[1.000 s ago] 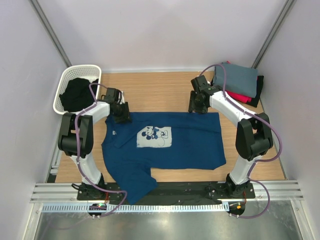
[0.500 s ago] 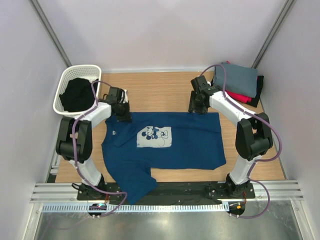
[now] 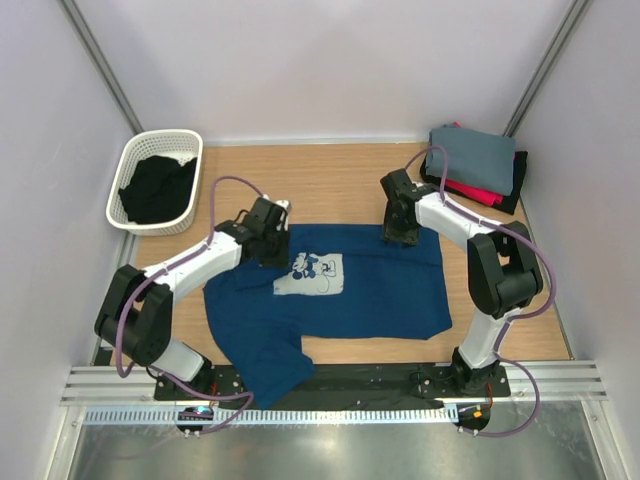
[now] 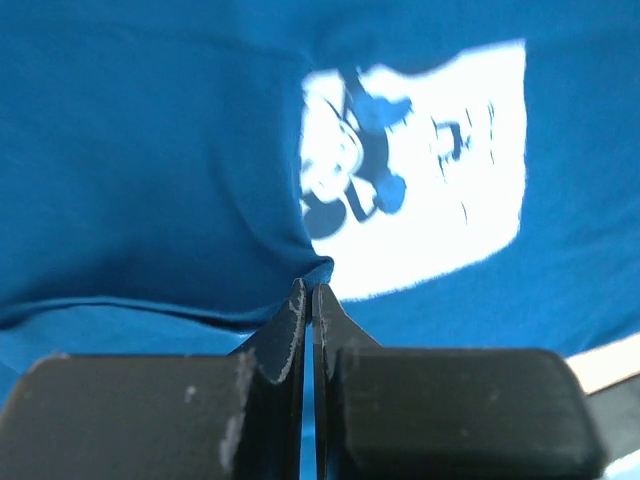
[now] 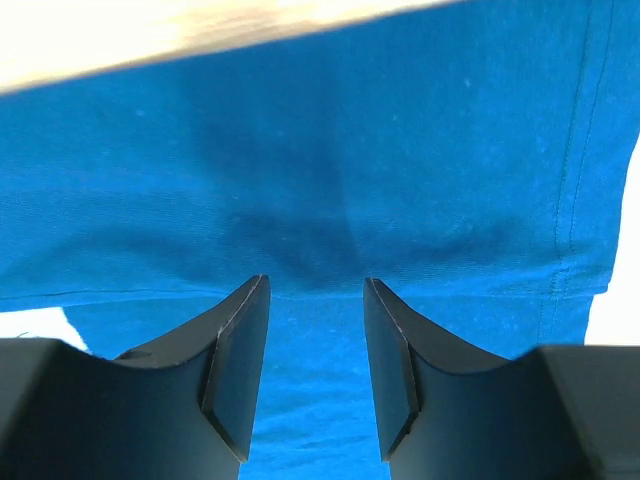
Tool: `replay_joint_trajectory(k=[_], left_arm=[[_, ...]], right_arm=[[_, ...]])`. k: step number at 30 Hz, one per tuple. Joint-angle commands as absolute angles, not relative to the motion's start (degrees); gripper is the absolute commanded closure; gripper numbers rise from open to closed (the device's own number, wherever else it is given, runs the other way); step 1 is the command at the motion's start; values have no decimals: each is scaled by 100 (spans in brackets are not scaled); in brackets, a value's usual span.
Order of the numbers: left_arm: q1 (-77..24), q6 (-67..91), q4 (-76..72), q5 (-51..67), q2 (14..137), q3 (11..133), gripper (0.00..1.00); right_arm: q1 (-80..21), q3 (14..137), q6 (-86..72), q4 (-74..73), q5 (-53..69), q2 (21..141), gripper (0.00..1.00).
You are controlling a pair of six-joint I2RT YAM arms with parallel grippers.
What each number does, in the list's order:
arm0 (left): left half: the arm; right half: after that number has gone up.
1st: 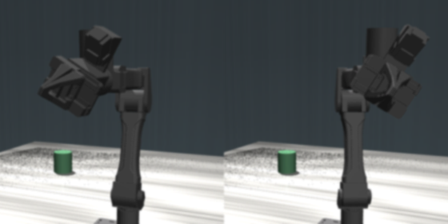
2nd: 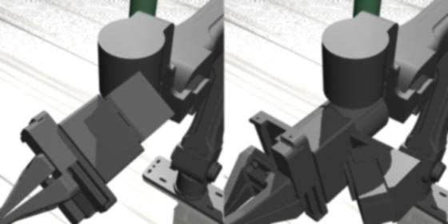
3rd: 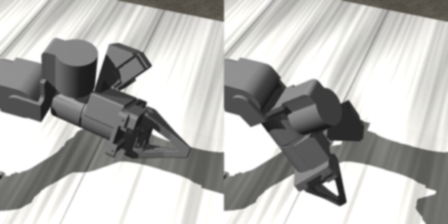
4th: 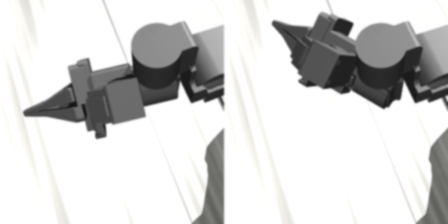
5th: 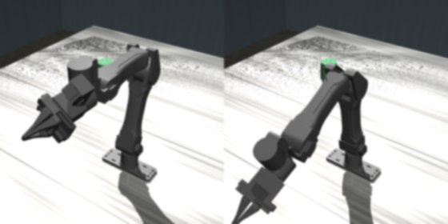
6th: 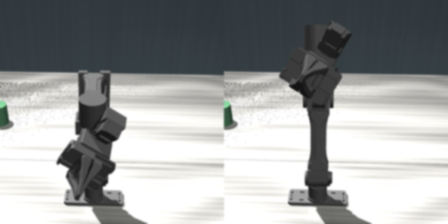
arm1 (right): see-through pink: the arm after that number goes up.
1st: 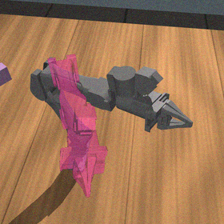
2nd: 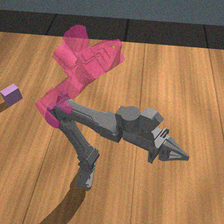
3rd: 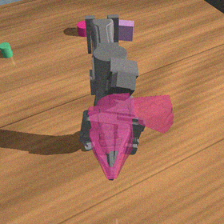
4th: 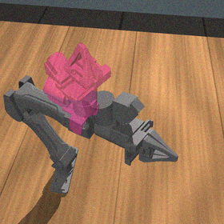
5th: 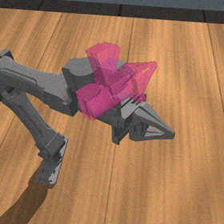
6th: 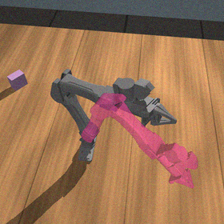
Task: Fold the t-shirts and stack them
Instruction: Fold the tshirt
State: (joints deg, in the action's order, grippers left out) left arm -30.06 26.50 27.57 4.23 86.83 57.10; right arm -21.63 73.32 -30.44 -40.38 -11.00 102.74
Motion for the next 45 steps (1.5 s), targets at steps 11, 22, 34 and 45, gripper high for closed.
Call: replay_joint_trajectory(k=[11,22,34,45], left_arm=[[-4131,2346,3313,290,8639,5695,95],[-3965,2829,4112,-1255,8473,6406,23],[-783,3911,2426,-62,8911,6117,33],[-114,3744,1645,298,10019,6381,50]], right_arm=[[-2162,7093,-3278,-3867,-1415,10248,52],[-2171,7154,-3234,-3823,-897,9993,52],[-3391,7839,-2734,-3314,-238,10282,53],[-4219,8912,-2681,-3322,-237,11329,56]])
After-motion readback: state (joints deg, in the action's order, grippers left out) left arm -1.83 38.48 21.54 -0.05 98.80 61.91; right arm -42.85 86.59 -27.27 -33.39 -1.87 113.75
